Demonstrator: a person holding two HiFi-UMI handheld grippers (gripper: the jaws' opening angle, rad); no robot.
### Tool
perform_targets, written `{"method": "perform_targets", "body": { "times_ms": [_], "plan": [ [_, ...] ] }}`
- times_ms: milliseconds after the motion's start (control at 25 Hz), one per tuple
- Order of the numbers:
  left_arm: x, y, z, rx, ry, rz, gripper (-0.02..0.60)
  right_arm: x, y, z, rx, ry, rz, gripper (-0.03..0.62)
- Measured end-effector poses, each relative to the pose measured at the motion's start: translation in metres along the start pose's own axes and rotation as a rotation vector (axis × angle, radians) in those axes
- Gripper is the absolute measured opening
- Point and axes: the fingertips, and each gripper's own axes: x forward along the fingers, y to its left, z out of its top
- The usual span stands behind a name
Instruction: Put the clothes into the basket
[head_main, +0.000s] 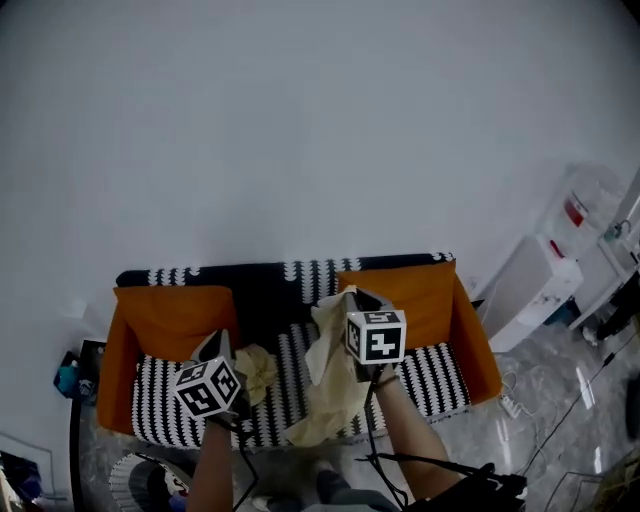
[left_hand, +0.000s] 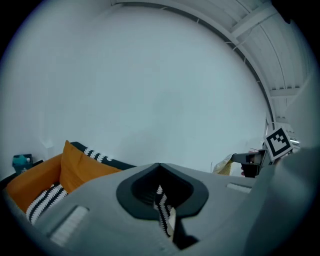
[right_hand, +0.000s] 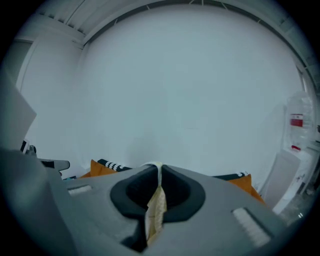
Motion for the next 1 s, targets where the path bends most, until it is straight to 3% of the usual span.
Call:
{"method": "perform_targets", "body": {
  "times_ms": [680, 1000],
  "plan": [
    [-0.075, 0.002, 0.135, 0.118, -0.252, 0.084, -0.005, -0.056, 0.110, 0.176, -0.110, -0.265, 0.278, 0.021],
    [-0.111, 0.026, 0.164, 0.136, -0.301, 0.164, -0.005, -0.067, 0.158, 0.228, -0.121, -0.336, 0.390, 0.021]
  ]
}}
